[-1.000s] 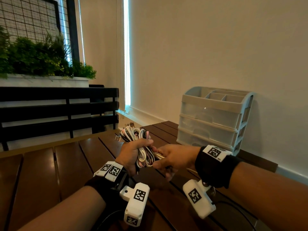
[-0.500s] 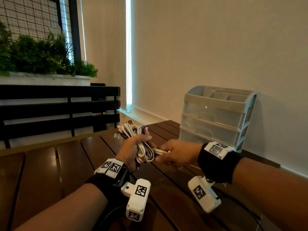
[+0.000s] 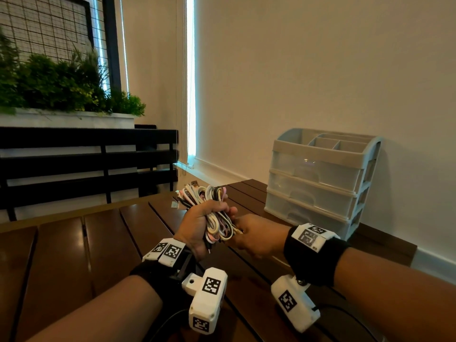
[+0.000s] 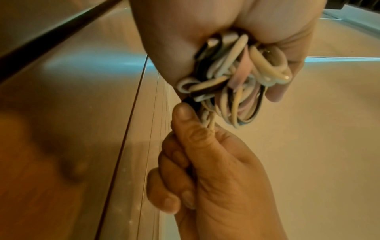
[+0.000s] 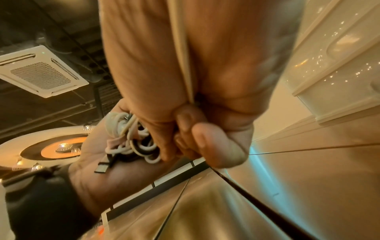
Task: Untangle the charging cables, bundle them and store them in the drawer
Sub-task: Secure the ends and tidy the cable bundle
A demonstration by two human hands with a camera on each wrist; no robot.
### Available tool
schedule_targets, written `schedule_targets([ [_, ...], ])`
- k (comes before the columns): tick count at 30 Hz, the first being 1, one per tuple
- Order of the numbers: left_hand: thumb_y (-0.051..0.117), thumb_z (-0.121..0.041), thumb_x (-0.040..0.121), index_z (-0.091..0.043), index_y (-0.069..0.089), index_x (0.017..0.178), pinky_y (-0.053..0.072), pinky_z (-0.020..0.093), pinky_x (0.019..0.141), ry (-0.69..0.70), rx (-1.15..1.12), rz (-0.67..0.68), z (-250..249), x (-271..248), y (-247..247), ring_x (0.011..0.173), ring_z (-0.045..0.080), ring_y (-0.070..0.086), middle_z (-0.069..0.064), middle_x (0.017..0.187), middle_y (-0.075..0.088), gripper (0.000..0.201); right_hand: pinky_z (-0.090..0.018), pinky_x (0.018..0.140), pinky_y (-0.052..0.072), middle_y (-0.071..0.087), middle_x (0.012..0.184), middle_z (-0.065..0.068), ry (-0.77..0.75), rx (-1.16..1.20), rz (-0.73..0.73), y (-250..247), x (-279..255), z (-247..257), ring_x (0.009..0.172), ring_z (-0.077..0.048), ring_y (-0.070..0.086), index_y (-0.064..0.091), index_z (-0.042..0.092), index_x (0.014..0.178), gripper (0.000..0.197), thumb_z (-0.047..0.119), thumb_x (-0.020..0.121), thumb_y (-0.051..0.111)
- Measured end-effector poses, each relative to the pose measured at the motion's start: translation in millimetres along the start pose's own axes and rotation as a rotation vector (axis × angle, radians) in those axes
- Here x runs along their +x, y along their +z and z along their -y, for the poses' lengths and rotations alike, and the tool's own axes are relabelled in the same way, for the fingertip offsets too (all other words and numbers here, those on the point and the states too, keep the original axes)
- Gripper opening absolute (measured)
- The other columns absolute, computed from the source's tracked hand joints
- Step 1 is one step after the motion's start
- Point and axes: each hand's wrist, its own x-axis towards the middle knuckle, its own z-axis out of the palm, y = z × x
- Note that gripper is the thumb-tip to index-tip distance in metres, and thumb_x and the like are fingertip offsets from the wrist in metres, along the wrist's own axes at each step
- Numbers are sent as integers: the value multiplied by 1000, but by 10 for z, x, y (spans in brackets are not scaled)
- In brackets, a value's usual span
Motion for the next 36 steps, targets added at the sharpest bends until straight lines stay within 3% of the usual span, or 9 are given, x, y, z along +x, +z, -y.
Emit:
schedule_targets([
  [4,54,-7,78,-2,60,79,50,36,72,-43,38,-9,13,-22,41,73,24,66,11,69,67,8,-15,46,38,54,67,5,-60,-61,-37,28,-3,13,45,-1,48,56,27,82,12,28,94,58],
  [8,57,-9,77,-3,57,76,54,35,69,5,3,-57,-1,25,14,73,25,64,10,65,60,6,-9,45,40,58,75,4,-92,-38,-57,10,8,10,47,2,54,53,24,99,20,23,87,68],
  [11,57,-8,74,-8,58,81,53,34,68,65,-44,-85,-43,51,-37,66,23,64,9,64,58,7,-23,50,52,62,73,-4,23,109,10,-31,-53,-42,50,-9,58,53,17,96,18,23,88,67],
  [14,52,-6,84,-5,59,68,49,35,69,121,-26,-136,-114,64,-114,50,20,61,8,55,58,18,-24,51,47,59,75,-1,-26,2,-52,-131,-104,-132,52,-8,52,59,19,93,16,35,92,60],
  [17,55,-8,78,-6,64,52,47,32,62,143,56,-139,-127,26,-90,47,20,56,8,54,58,27,-25,64,44,59,81,6,-100,-75,-154,-244,-138,-188,67,-6,52,59,26,95,16,41,92,57],
  [22,51,-2,85,-4,60,75,42,34,63,151,51,-172,-99,27,-84,44,17,56,6,53,57,13,-24,67,46,59,81,3,-77,-137,-51,-431,-190,-174,69,-8,53,61,18,101,15,30,95,55],
  [27,55,-2,84,-2,58,71,42,33,60,164,107,-240,-142,45,-126,44,18,53,6,53,57,13,-29,75,48,57,72,4,-15,-152,74,-611,-274,-248,70,-11,55,65,21,88,17,25,97,51],
  [31,59,-5,80,-4,60,63,41,33,59,150,154,-236,-152,60,-169,49,22,51,7,55,57,17,-31,68,48,57,64,3,-42,49,-79,-747,-319,-358,61,-13,55,62,14,91,17,21,99,49],
  [36,71,-16,53,-3,64,55,43,36,63,106,229,-209,-91,64,-165,53,25,51,13,59,58,15,-27,67,48,61,69,4,-93,-101,-235,-742,-248,-269,62,-8,57,61,21,82,14,24,95,56],
])
